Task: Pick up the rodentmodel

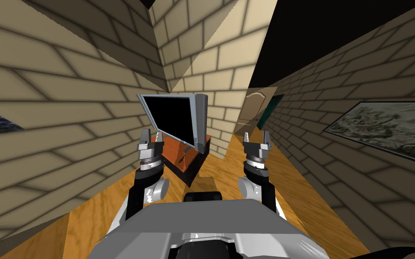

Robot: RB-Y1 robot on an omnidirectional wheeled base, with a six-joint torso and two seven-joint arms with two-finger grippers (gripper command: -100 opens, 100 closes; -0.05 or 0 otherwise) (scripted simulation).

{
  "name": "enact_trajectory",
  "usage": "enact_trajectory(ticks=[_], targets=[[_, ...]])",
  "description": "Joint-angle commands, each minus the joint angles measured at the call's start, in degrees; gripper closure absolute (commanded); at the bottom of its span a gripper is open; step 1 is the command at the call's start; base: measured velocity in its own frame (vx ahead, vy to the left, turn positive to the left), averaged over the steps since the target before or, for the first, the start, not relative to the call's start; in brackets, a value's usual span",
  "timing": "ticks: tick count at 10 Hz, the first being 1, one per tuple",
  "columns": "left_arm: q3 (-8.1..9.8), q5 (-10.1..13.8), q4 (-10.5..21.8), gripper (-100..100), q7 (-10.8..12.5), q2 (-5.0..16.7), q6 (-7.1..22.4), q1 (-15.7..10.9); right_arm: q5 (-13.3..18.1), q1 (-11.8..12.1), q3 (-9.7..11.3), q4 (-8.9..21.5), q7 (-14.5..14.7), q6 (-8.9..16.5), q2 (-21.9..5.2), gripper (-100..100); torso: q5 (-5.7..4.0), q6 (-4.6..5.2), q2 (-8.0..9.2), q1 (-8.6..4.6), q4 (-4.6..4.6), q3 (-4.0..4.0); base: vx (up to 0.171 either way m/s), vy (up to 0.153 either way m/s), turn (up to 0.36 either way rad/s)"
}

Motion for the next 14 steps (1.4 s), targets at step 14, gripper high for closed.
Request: enact_trajectory(ticks=[14], targets=[[4.34,10.02,13.77,-100,9.11,13.33,17.43,-2.85,0.00,0.01,0.00,0.00,0.00,0.00,0.00,0,-0.01,-0.01,-0.20,-0.05,-0.05,-0.12,0.045,-0.015,-0.022]])
